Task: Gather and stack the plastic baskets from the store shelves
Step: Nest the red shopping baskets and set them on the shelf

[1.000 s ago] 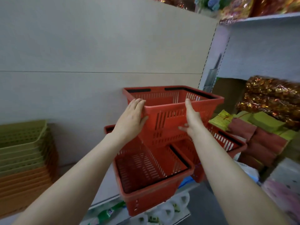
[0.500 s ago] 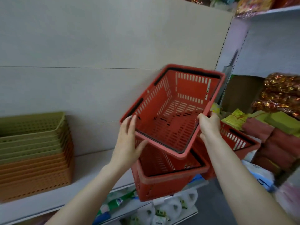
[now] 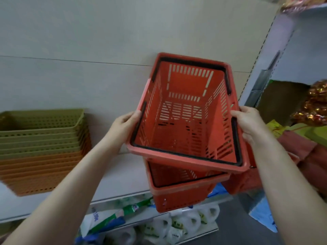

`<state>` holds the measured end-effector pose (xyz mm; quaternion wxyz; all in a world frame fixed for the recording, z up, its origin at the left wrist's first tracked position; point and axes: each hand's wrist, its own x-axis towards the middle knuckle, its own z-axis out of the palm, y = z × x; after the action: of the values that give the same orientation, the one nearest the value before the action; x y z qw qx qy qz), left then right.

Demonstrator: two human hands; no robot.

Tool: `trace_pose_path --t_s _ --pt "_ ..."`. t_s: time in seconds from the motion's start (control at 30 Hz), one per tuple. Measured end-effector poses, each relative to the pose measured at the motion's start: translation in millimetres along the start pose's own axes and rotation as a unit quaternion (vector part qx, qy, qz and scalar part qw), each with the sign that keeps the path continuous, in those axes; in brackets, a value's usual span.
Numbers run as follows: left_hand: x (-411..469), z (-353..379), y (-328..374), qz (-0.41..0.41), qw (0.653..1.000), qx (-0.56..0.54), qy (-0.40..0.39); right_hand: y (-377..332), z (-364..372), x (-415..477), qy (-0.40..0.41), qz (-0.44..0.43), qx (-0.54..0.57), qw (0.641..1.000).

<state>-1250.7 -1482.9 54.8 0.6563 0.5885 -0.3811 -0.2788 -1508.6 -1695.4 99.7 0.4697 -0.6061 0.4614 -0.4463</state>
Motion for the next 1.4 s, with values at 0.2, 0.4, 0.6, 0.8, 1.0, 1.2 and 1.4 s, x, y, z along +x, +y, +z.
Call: trace_pose_path --t_s 0.2,0.4,0.6,0.8,1.0,1.2,1.4 --pt "-14.9 33.5 -15.8 -0.045 0.993 0.091 0.063 25.9 -8.2 28.6 -0.105 0.011 -0.027 0.994" --pt "-47.2 68.7 -38.0 -0.090 0.979 0.115 0.141 68.7 -12.8 56.0 -0.223 -0.031 -0.076 0.971" --pt "-53.4 82.5 -69.1 -0.164 0.946 0.220 0.174 119.5 6.8 70.3 -0.273 -0.070 -0.269 0.921" --pt "-46.4 90.0 -94.9 -0.222 0.918 0.277 0.176 153.8 17.9 74.9 -0.266 -0.064 -0.367 0.889" --pt "-29.4 84.0 -93.5 -0.197 0.909 0.324 0.173 153.6 32.6 88.0 -0.243 -0.072 -0.387 0.886" --pt "-24.9 81.0 -97.3 -0.205 0.893 0.374 0.144 155.4 35.2 87.9 -0.238 -0.083 -0.416 0.874" --pt "-10.4 83.7 -92.1 -0.126 0.824 0.538 0.127 155.4 -6.5 89.8 -0.180 -0.154 -0.403 0.884"
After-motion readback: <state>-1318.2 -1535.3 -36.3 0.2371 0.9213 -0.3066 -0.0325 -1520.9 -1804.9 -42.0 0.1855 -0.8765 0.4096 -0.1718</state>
